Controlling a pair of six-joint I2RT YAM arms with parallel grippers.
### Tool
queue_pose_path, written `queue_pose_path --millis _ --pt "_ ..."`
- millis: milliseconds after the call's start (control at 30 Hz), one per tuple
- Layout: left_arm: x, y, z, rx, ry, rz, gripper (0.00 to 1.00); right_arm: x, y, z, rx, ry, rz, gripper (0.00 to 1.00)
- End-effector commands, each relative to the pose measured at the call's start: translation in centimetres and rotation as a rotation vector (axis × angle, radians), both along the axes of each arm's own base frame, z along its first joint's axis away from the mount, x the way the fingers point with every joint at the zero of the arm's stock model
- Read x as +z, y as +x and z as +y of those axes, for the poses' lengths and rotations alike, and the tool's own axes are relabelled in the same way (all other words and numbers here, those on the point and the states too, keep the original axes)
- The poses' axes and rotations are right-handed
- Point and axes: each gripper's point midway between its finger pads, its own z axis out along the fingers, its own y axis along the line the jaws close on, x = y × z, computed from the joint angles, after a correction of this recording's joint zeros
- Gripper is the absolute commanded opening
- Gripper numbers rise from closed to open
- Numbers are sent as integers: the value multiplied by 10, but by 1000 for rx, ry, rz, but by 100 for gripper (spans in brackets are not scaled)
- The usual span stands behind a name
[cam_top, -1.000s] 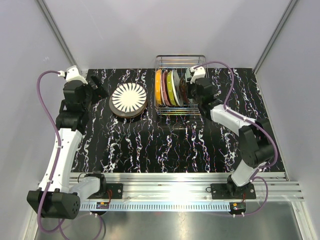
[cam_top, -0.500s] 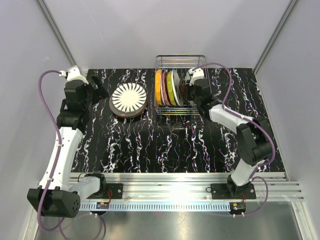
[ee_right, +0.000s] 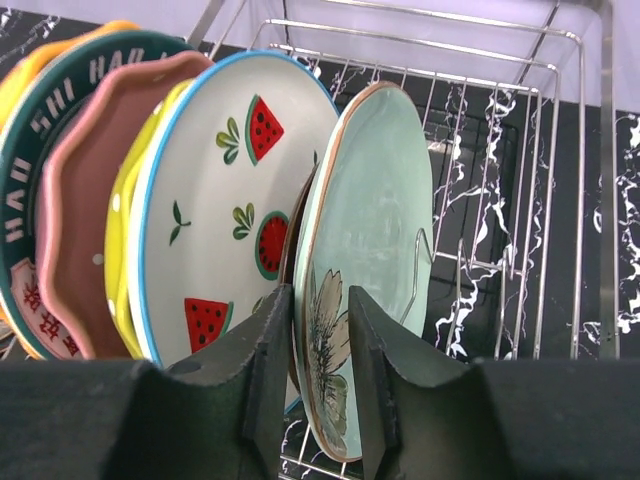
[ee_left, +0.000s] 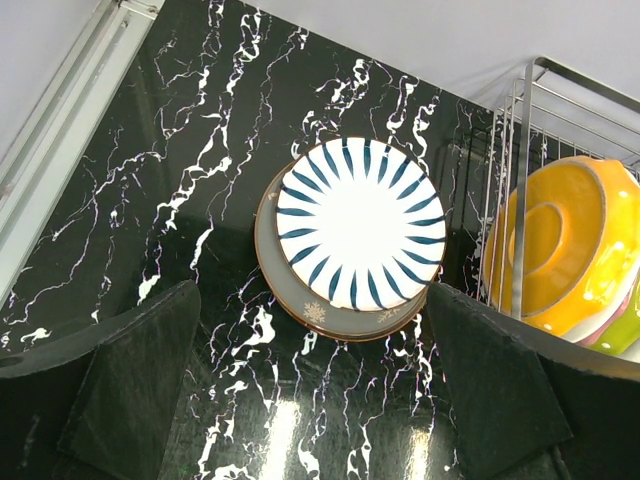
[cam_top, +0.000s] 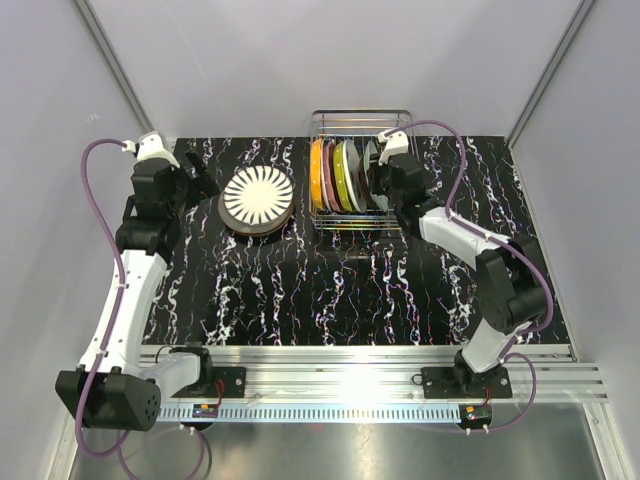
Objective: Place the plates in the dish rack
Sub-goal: Insert the plate into the dish rack, then grab a plate with the right arm
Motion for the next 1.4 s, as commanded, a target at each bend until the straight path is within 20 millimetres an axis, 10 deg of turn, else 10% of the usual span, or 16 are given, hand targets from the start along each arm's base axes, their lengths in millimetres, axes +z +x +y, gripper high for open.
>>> queue_pose_path --millis 0,333,667,1367 --pt "22 8 -2 -16 -3 -60 99 77 -3 -3 -4 68 -172 36" --pt "-11 26 -9 -64 -96 22 99 119 -51 -17 23 143 -238 42" --pt "-74 52 -14 -136 -261 164 93 109 -99 -46 -19 175 -255 37" --pt "-191 97 -27 -154 -366 409 55 100 -113 -55 -39 200 -277 23"
